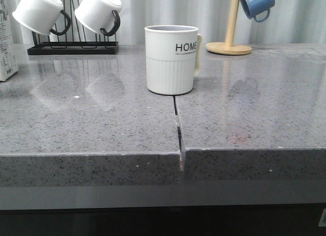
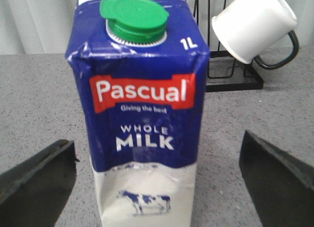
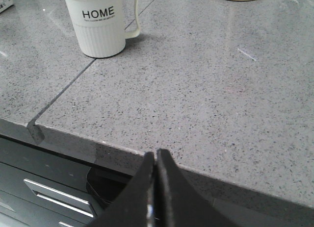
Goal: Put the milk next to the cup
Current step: 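Open the left gripper around the blue-and-white milk carton, then grasp and lift the milk carton with the left gripper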
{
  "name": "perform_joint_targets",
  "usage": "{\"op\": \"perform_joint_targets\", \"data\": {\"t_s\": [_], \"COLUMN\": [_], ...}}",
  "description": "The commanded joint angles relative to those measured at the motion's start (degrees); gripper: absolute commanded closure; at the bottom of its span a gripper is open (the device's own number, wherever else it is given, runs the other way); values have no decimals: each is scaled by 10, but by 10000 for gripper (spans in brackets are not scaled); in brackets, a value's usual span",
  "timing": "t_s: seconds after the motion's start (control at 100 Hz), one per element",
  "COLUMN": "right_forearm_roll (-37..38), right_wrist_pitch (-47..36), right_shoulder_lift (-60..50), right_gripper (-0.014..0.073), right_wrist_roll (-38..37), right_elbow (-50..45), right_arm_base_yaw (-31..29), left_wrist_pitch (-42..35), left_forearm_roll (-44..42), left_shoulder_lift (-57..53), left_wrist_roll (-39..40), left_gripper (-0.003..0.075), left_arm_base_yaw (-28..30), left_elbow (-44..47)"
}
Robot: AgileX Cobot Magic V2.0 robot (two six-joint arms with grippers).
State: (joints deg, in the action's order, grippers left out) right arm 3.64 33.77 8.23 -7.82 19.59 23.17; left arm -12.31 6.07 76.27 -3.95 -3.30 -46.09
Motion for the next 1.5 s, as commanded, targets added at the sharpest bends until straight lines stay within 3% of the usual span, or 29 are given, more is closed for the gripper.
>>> {"op": "perform_joint_targets", "data": {"t_s": [0.0,0.32,0.43,0.53,0.65,0.73,1.14,1.49], "right_forearm_roll": [1,1,1,1,1,1,1,1], "right_wrist_pitch": [-42,-42,-42,-42,-42,-42,-43,-45], "right_shoulder_lift": [4,4,4,4,4,4,4,4], "right_gripper": [654,654,654,654,654,654,654,654], "right_wrist_roll": [3,3,3,3,3,3,3,3], "right_elbow": [14,14,14,14,14,14,14,14], "right_arm_base_yaw": [-1,-1,-1,-1,-1,-1,-1,-1], "left_wrist_pitch": [-53,-78,-101,-136,-136,-136,-34,-80], "left_forearm_roll": [7,7,7,7,14,14,-8,4], "left_shoulder_lift": [4,70,92,105,105,103,23,31], "left_wrist_roll": [4,4,4,4,4,4,0,-33], "left_gripper": [87,87,121,218,419,495,486,490], "left_arm_base_yaw": [7,14,14,14,14,14,-50,-185], "left_elbow": [-35,-95,-110,-111,-111,-111,-111,-111]}}
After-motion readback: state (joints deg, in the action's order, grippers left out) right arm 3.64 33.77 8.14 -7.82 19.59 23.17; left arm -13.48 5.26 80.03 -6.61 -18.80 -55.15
